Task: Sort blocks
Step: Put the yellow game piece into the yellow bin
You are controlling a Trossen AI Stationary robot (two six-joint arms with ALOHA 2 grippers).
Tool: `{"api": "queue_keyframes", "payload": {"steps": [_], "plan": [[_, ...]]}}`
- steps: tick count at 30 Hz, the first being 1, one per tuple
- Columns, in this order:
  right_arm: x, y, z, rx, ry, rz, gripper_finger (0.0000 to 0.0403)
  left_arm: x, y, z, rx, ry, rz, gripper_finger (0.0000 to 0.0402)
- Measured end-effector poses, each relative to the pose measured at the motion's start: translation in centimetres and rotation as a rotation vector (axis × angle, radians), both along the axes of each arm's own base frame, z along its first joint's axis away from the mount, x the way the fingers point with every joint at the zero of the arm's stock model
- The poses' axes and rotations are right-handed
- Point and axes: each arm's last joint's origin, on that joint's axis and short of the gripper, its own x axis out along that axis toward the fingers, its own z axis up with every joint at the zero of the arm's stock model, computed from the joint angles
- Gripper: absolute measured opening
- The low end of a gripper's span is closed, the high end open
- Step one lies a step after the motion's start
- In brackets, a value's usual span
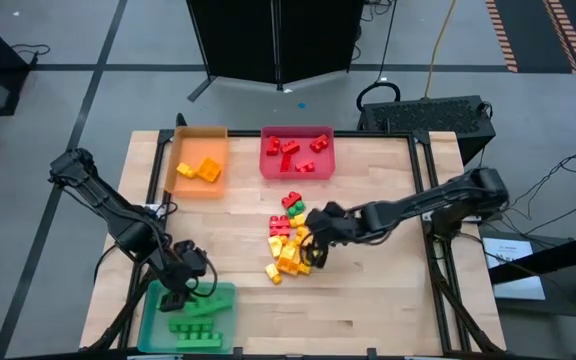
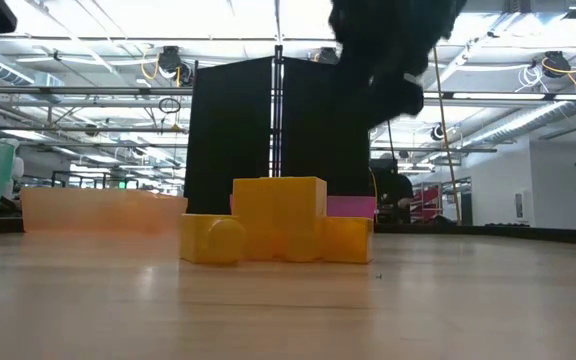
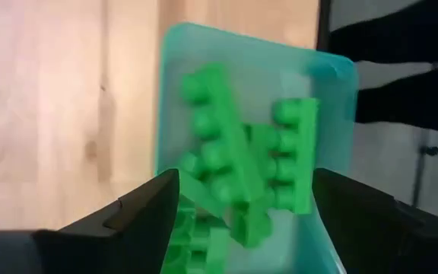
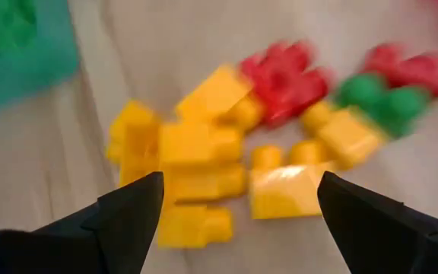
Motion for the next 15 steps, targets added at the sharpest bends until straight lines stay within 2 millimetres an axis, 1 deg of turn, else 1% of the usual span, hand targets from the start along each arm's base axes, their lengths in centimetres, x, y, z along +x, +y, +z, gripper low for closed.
{"api": "queue_keyframes", "payload": {"steps": [4,7,9,12,15], "plan": [[1.8,1.1,-3.4,-0.021,0.048,0.134,0.0338,0.1,0.2,0.0,0.049,-0.039,0.037,0.0304],[3.0,1.7,-5.0,-0.006,0.077,0.189,0.0338,0.2,0.3,0.0,0.058,-0.043,0.085,0.0304],[3.7,1.9,-4.9,-0.003,0.110,0.208,0.0338,0.2,0.3,0.0,0.058,-0.042,0.102,0.0304],[4.5,2.1,-4.4,-0.047,0.189,0.234,0.0338,0.2,0.3,0.0,0.066,-0.050,0.132,0.0304],[5.3,2.2,-4.0,-0.070,0.220,0.256,0.0338,0.3,0.4,0.0,0.080,-0.063,0.151,0.0304]]}}
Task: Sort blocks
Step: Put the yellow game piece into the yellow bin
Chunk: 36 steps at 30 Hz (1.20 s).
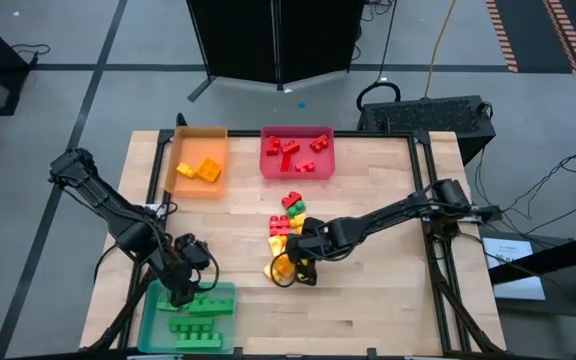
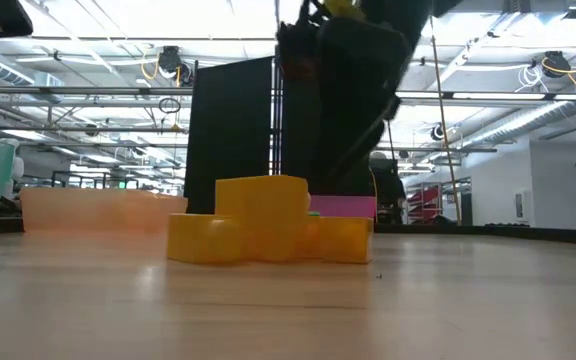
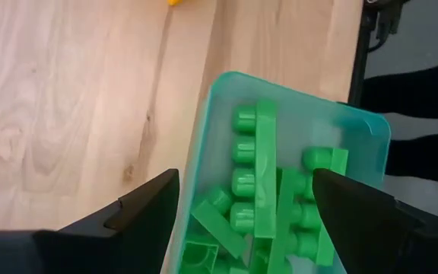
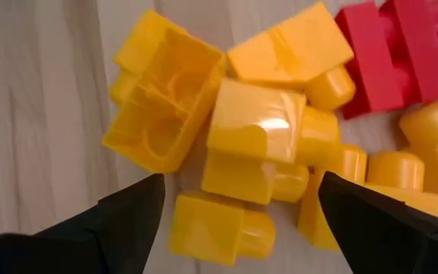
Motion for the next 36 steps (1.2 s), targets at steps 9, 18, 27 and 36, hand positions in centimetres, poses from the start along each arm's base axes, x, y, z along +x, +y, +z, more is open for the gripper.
{"api": "queue_keyframes", "payload": {"steps": [9,18,27,36], "plan": [[0.9,0.7,1.8,0.093,-0.020,-0.052,0.0339,0.0,0.2,0.0,0.061,-0.031,0.009,0.0304],[2.1,1.4,0.9,0.190,-0.098,-0.292,0.0339,-0.1,0.4,-0.1,0.095,-0.031,-0.009,0.0304],[2.6,2.1,-0.3,0.192,-0.114,-0.353,0.0339,-0.1,0.4,-0.1,0.120,-0.042,-0.058,0.0304],[2.3,3.3,-1.7,0.104,-0.083,-0.309,0.0339,0.0,0.5,-0.1,0.176,-0.081,-0.065,0.0304]]}}
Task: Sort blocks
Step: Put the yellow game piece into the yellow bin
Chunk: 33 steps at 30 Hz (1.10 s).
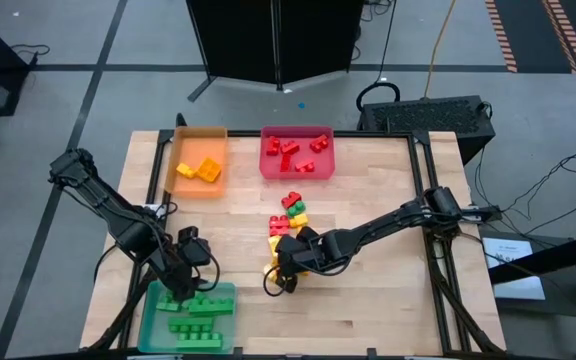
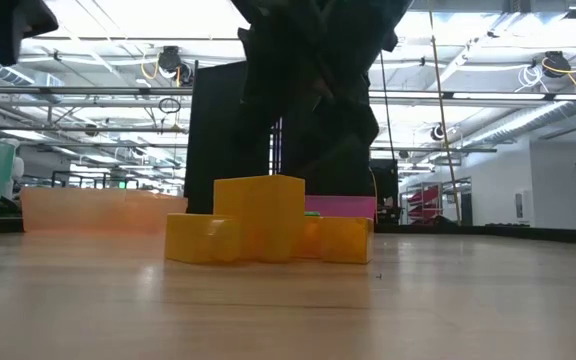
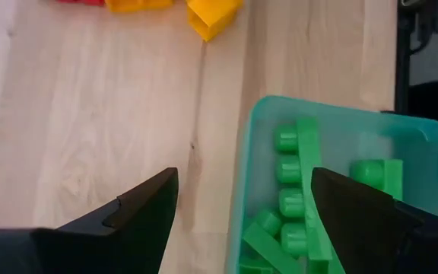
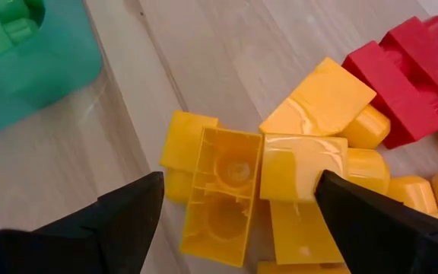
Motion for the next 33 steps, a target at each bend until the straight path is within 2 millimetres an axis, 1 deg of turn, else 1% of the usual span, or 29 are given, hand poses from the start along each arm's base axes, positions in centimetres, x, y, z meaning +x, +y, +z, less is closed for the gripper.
{"api": "queue_keyframes", "payload": {"steps": [4,8,11,12,14,15,18,22,25,28,31,33], "plan": [[-0.2,0.7,-0.1,-0.019,-0.004,0.007,0.0339,0.1,0.1,0.0,0.038,-0.033,0.024,0.0304],[-0.5,1.2,-0.1,0.002,0.005,-0.011,0.0339,0.1,0.2,0.1,0.049,-0.045,0.035,0.0304],[-1.2,2.1,-0.5,0.053,0.058,0.002,0.0338,0.2,0.2,0.1,0.058,-0.062,0.067,0.0304],[-1.3,2.4,-1.1,0.027,0.070,0.000,0.0338,0.2,0.3,0.1,0.067,-0.073,0.078,0.0304],[-1.7,2.6,-1.3,0.046,0.114,-0.004,0.0338,0.3,0.3,0.2,0.080,-0.097,0.091,0.0304],[-2.0,2.4,-1.4,0.003,0.128,-0.018,0.0338,0.4,0.3,0.2,0.089,-0.107,0.099,0.0304],[-2.0,2.0,-1.3,-0.023,0.134,-0.029,0.0338,0.6,0.6,0.2,0.121,-0.136,0.128,0.0304],[-1.7,1.4,-1.2,-0.029,0.130,-0.044,0.0338,1.0,1.0,0.3,0.139,-0.162,0.166,0.0304],[-1.9,0.5,-1.3,-0.038,0.178,-0.072,0.0338,1.4,1.3,0.4,0.131,-0.181,0.191,0.0304],[-3.2,-0.1,-0.9,-0.031,0.307,-0.079,0.0338,1.8,1.5,0.5,0.125,-0.192,0.208,0.0304],[-5.6,0.3,0.5,-0.091,0.447,-0.054,0.0338,2.0,1.8,0.5,0.132,-0.193,0.215,0.0304],[-7.1,0.8,1.6,-0.135,0.500,-0.042,0.0338,2.2,1.9,0.5,0.139,-0.203,0.202,0.0304]]}}
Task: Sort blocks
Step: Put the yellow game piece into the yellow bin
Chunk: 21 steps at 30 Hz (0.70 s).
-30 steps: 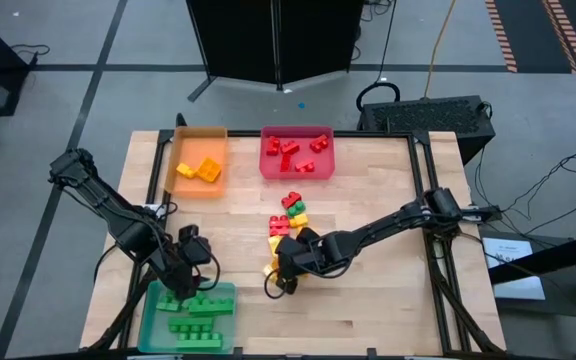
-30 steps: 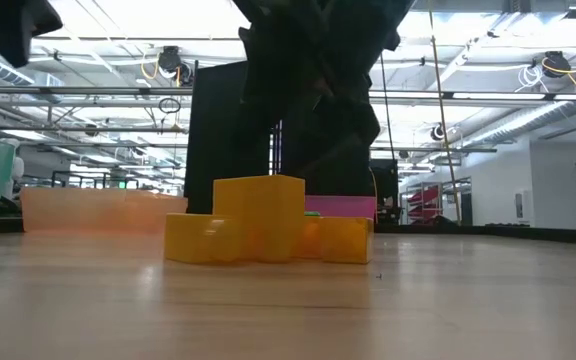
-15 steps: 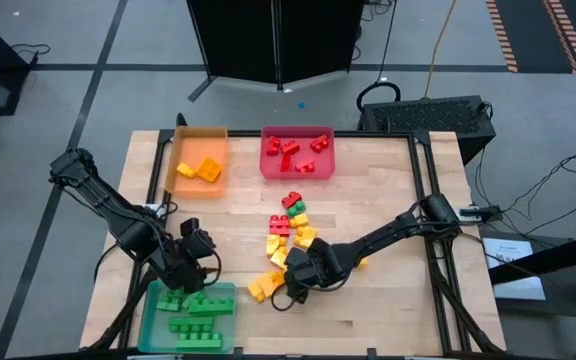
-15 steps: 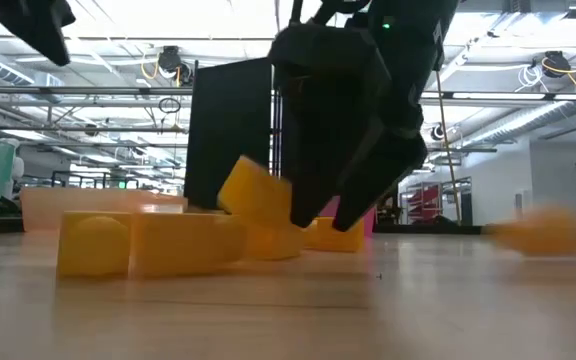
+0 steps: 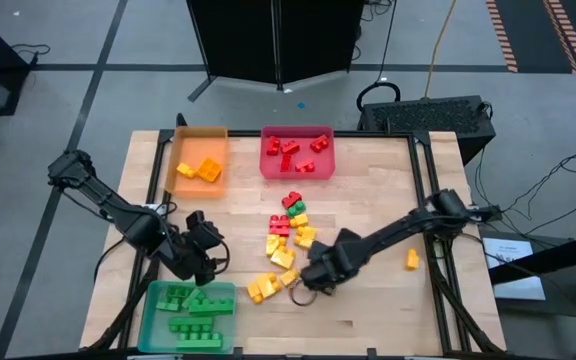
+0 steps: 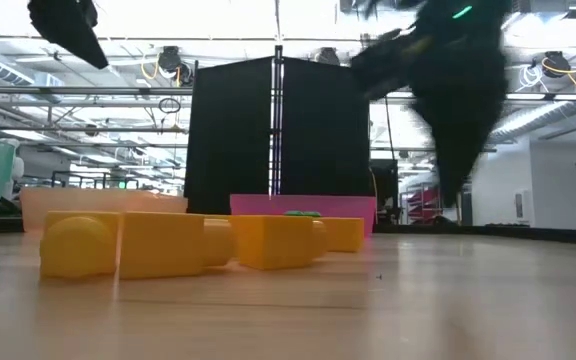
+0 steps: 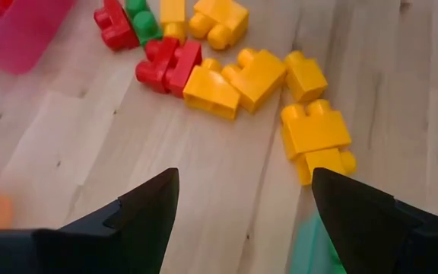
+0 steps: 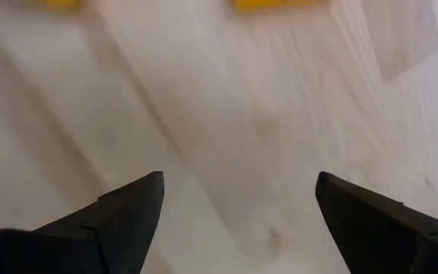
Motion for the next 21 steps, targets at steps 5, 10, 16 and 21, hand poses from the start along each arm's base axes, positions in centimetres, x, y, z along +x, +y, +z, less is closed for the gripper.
{"api": "queue_keyframes", "payload": {"steps": [5,10,16,21], "plan": [[0.8,1.0,2.1,0.065,-0.214,0.012,0.0338,0.8,0.1,0.4,0.005,-0.062,-0.037,0.0304],[4.4,2.4,1.6,0.125,-0.511,0.156,0.0338,1.4,0.5,0.7,0.017,-0.092,-0.045,0.0304],[5.4,0.4,-1.4,0.015,-0.367,0.343,0.0338,1.5,1.0,0.5,0.003,-0.064,-0.047,0.0304],[5.9,0.6,-1.6,-0.037,-0.357,0.667,0.0338,1.6,1.0,0.5,-0.003,-0.062,-0.049,0.0304]]}}
